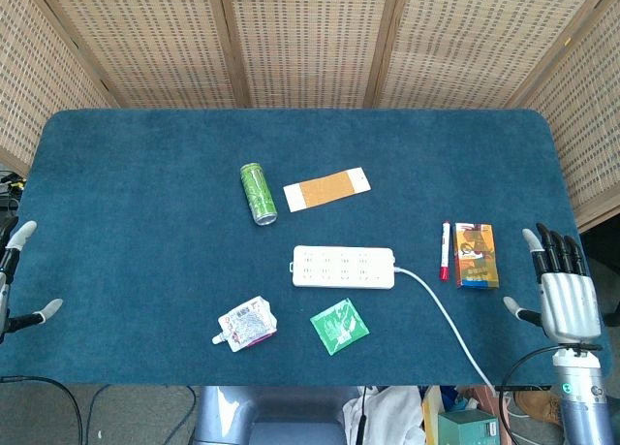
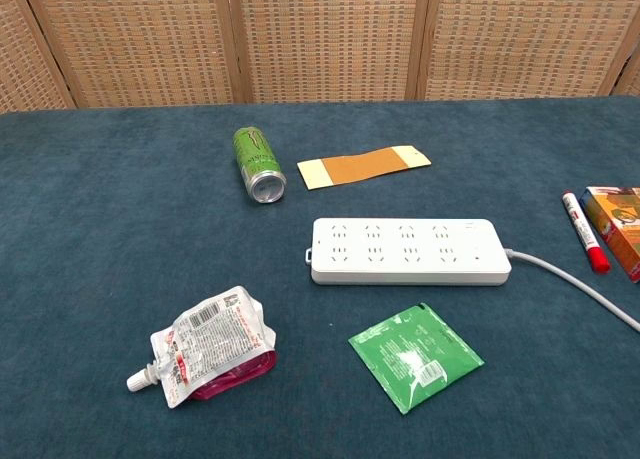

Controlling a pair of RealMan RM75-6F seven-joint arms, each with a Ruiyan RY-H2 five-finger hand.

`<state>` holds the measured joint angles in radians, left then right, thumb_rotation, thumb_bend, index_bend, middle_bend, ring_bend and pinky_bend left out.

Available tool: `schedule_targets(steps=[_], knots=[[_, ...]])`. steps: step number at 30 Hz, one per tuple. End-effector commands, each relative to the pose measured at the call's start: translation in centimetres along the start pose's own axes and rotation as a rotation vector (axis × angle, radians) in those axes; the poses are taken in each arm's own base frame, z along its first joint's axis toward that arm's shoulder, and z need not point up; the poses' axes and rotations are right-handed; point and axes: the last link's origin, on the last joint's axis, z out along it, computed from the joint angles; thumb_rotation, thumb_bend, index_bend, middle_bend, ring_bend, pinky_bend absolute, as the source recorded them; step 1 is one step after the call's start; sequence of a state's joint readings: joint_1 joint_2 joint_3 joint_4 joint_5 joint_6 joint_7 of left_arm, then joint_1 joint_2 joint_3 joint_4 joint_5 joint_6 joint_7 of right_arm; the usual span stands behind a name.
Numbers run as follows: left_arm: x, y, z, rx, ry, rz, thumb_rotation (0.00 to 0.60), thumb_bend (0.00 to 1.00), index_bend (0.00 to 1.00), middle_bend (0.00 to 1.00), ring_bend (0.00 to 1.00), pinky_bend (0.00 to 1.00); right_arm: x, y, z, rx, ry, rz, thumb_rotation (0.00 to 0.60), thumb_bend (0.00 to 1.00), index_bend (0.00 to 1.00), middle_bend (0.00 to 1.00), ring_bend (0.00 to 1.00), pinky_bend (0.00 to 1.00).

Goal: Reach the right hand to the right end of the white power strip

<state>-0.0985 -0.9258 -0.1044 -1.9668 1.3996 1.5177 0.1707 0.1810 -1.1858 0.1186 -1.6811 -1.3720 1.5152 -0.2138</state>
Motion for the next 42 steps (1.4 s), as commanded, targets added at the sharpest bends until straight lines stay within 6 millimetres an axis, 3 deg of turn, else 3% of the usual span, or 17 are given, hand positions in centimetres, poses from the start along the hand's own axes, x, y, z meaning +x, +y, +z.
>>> schedule_targets(steps=[1, 6, 7, 9, 11, 13, 14, 17, 21, 24, 26, 34, 42], knots=[[0.1, -0.1, -0.1, 0.001, 0.009, -0.003, 0.600, 0.00, 0.00, 0.00, 0.00, 0.00, 0.0, 0.0, 0.0, 0.001, 0.006, 0.001, 0.600, 0.00, 0.00, 0.00, 0.00, 0.00], [0.2, -0.2, -0.1, 0.002, 0.013, -0.006, 0.600, 0.00, 0.00, 0.00, 0.00, 0.00, -0.2, -0.6, 0.1, 0.034, 0.005, 0.092, 0.600, 0.00, 0.00, 0.01, 0.01, 0.01], [0.2, -0.3, -0.1, 0.002, 0.012, -0.006, 0.600, 0.00, 0.00, 0.00, 0.00, 0.00, -0.3, -0.7, 0.3, 0.038, 0.009, 0.104, 0.600, 0.00, 0.00, 0.07, 0.07, 0.05], [0.2, -0.3, -0.1, 0.005, 0.009, -0.007, 0.600, 0.00, 0.00, 0.00, 0.00, 0.00, -0.4, -1.0, 0.8, 0.059, 0.031, 0.127, 0.600, 0.03, 0.00, 0.32, 0.31, 0.27], [0.2, -0.4, 0.0, 0.007, 0.009, -0.006, 0.600, 0.00, 0.00, 0.00, 0.00, 0.00, -0.6, -1.6, 1.6, 0.100, 0.037, 0.140, 0.600, 0.19, 0.00, 0.68, 0.68, 0.70], [0.1, -0.3, 0.2, 0.006, 0.002, -0.005, 0.600, 0.00, 0.00, 0.00, 0.00, 0.00, -1.5, -3.4, 3.1, 0.200, -0.048, 0.160, 0.600, 0.39, 0.00, 0.84, 0.86, 0.94], [0.0, -0.3, 0.3, 0.006, -0.002, -0.005, 0.600, 0.00, 0.00, 0.00, 0.00, 0.00, -1.7, -4.0, 4.0, 0.234, -0.088, 0.175, 0.600, 0.51, 0.00, 0.89, 0.92, 0.99], [-0.1, -0.1, 0.5, 0.002, -0.005, 0.010, 0.600, 0.00, 0.00, 0.00, 0.00, 0.00, -2.2, -6.2, 6.4, 0.327, -0.212, 0.162, 0.600, 0.72, 0.00, 0.95, 1.00, 1.00], [-0.3, 0.0, 0.6, 0.006, -0.008, 0.017, 0.600, 0.00, 0.00, 0.00, 0.00, 0.00, -3.2, -8.1, 7.6, 0.377, -0.303, 0.120, 0.600, 0.81, 0.11, 0.96, 1.00, 1.00], [-0.4, 0.0, 0.6, 0.010, -0.010, 0.022, 0.600, 0.00, 0.00, 0.00, 0.00, 0.00, -4.1, -9.3, 8.2, 0.404, -0.352, 0.093, 0.600, 0.82, 0.23, 0.96, 1.00, 1.00], [-0.4, 0.0, 0.6, 0.012, -0.009, 0.025, 0.600, 0.00, 0.00, 0.00, 0.00, 0.00, -4.7, -10.1, 8.5, 0.416, -0.375, 0.080, 0.600, 0.82, 0.25, 0.96, 1.00, 1.00], [-0.5, 0.0, 0.6, 0.019, -0.007, 0.029, 0.600, 0.00, 0.00, 0.00, 0.00, 0.00, -7.9, -13.7, 8.5, 0.448, -0.478, 0.060, 0.600, 0.83, 0.29, 0.96, 1.00, 1.00], [-0.6, 0.0, 0.7, 0.019, -0.011, 0.029, 0.600, 0.00, 0.00, 0.00, 0.00, 0.00, -9.7, -14.1, 8.5, 0.440, -0.508, 0.024, 0.600, 0.83, 0.29, 0.96, 1.00, 1.00]])
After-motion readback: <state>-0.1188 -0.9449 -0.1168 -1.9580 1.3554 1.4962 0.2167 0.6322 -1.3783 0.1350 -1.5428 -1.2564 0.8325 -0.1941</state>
